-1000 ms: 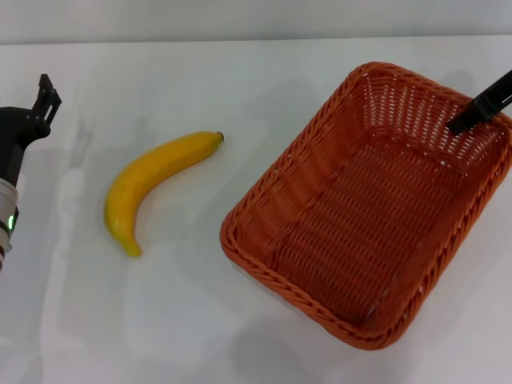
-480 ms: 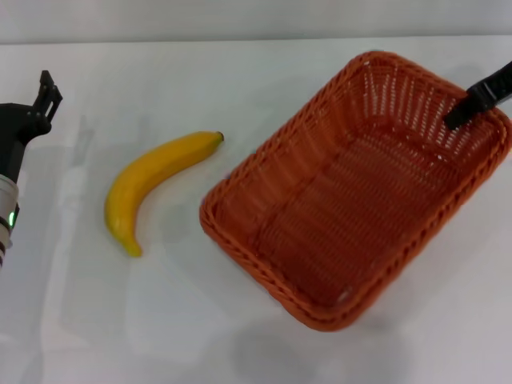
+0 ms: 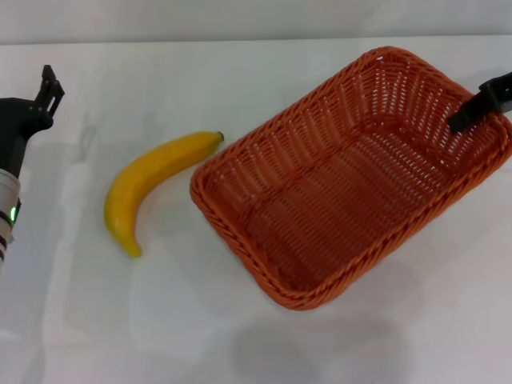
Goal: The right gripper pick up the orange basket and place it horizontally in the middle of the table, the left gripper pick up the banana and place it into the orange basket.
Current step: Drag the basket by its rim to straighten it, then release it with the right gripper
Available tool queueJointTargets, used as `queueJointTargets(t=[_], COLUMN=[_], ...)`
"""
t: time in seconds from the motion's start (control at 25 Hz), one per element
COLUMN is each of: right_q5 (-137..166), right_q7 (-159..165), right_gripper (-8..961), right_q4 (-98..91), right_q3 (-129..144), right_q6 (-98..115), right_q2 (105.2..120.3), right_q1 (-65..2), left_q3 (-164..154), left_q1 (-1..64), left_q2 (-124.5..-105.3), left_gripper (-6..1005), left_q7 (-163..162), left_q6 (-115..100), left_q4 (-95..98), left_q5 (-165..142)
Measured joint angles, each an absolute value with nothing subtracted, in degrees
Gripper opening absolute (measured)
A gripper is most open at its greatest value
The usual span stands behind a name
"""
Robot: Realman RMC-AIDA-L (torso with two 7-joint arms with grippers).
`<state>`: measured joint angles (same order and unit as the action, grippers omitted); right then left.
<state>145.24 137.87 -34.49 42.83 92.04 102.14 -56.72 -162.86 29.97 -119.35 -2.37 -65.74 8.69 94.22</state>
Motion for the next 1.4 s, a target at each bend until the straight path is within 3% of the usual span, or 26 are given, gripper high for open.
queueJointTargets(t=[0.4, 1.0, 1.4], right_q5=[139.34, 136.25, 132.26], right_q7=[137.57, 136.89, 136.75], right_gripper=[157, 157, 157], right_q4=[-33.94, -34.01, -33.92], right_q3=[37.85, 37.85, 37.59], right_q6=[91.78, 84.37, 81.21], right_q2=[101.95, 103.92, 104.38], right_q1=[-52.29, -47.86, -45.7], left_q3=[-162.86, -162.86, -162.86], left_q1=[29.86, 29.97, 30.01], left_q2=[-119.35, -119.36, -119.35], left_gripper=[861, 861, 862], left_q7=[-2.5, -2.64, -2.64], left_q6=[-65.28, -65.0, -65.01], left_q4=[8.7, 8.7, 8.7], left_q5=[94.22, 94.23, 94.45])
